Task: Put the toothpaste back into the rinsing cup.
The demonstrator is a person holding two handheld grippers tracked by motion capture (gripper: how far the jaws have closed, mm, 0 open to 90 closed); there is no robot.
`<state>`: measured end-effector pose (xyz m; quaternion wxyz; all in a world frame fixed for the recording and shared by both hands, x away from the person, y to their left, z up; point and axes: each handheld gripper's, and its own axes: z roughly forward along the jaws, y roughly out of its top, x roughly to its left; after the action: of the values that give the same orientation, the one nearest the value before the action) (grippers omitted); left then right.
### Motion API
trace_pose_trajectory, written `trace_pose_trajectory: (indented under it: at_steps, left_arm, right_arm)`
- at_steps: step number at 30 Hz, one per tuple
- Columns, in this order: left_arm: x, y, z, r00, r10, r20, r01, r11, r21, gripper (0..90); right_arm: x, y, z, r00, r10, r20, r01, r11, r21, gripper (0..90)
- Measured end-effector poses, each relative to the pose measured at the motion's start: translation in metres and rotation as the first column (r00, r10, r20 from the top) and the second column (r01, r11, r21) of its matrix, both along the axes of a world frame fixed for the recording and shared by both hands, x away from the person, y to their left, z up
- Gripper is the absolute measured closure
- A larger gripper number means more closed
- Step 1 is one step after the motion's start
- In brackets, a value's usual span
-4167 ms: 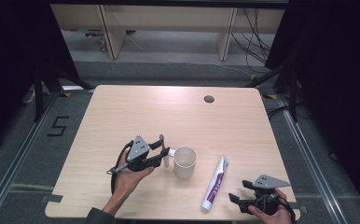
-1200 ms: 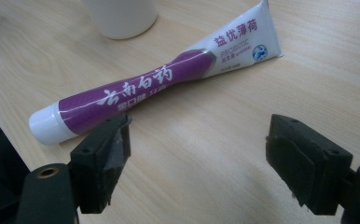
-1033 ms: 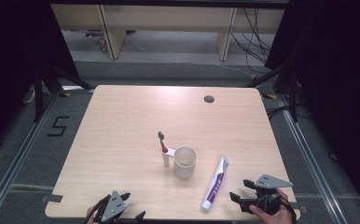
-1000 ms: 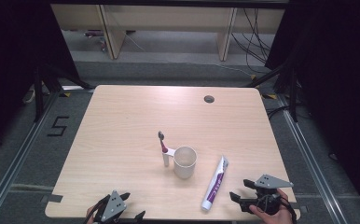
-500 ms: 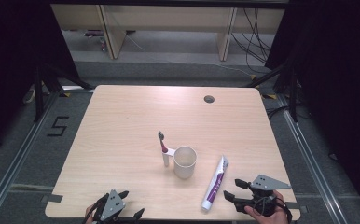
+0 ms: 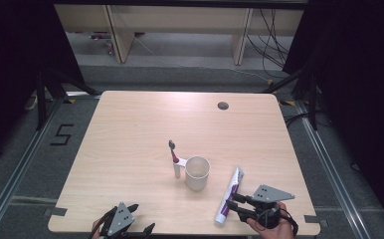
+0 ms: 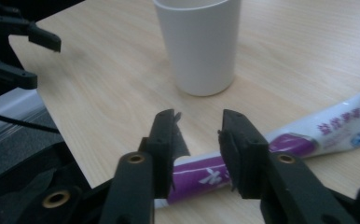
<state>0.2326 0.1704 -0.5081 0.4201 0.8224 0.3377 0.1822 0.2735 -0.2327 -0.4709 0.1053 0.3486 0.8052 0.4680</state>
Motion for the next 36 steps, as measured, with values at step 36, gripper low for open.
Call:
trace_pose_trajectory:
  at_steps: [36]
  left_arm:
    - [0.0, -0.003, -0.003, 0.9999, -0.015, 0.003, 0.015, 0.9999, -0.008, 21.5]
  right_arm:
    - [-0.007, 0.053, -0.025, 0.9766, 0.192, -0.097, -0.21, 0.952, -0.225, 90.0]
